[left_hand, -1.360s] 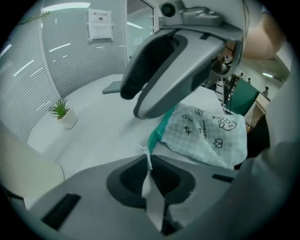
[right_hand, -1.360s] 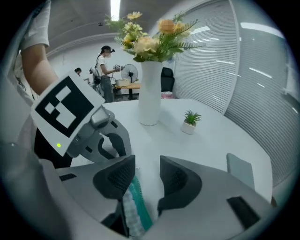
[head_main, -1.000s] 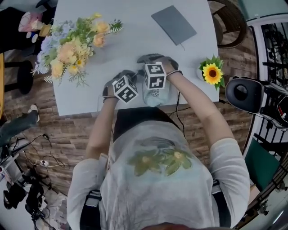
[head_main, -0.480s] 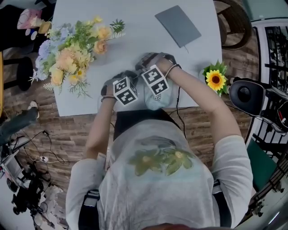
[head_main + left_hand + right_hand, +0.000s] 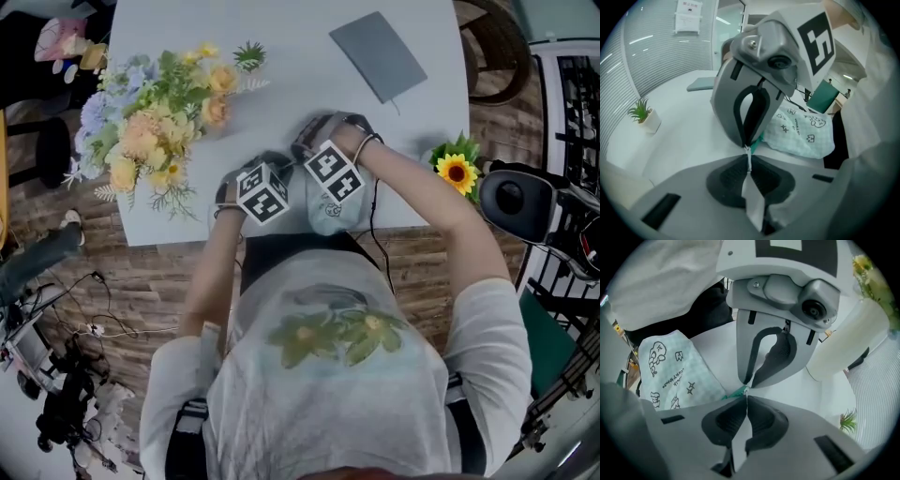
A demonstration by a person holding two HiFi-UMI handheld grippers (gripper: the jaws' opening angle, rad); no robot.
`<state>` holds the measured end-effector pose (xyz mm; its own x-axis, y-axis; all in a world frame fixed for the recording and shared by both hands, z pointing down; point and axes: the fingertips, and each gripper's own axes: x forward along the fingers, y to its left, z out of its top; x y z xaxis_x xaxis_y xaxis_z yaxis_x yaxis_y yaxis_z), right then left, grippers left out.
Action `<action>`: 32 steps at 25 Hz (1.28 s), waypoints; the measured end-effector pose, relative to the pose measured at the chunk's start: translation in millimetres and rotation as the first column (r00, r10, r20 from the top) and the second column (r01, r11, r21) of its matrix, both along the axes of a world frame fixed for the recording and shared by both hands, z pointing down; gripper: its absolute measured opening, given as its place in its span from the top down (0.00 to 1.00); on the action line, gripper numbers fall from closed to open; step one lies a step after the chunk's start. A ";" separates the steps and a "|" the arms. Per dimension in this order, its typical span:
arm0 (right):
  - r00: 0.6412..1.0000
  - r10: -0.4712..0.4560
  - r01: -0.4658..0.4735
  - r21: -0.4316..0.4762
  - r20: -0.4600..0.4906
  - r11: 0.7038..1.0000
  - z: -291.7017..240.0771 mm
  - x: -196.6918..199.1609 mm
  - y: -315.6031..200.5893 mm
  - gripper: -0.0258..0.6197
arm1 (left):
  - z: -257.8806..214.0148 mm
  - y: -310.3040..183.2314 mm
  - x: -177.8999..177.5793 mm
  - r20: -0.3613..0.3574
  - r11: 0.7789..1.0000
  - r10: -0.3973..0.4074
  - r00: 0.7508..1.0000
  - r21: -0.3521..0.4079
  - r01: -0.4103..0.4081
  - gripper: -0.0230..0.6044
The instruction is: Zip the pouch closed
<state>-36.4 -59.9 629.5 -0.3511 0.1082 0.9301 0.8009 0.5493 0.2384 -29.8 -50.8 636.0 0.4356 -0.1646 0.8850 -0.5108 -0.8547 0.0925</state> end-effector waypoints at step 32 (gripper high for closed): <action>0.953 0.300 -0.302 -0.056 -0.048 0.952 -6.6 15.9 -7.1 0.93 | 1.7 -7.0 -1.7 0.004 0.958 -0.270 0.963 -0.103 0.269 0.92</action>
<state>-20.4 -67.0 622.9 -0.3409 0.0610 0.9381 0.6036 0.7792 0.1687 -31.5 -57.8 637.8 0.3964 -0.1865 0.8990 -0.7196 -0.6712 0.1780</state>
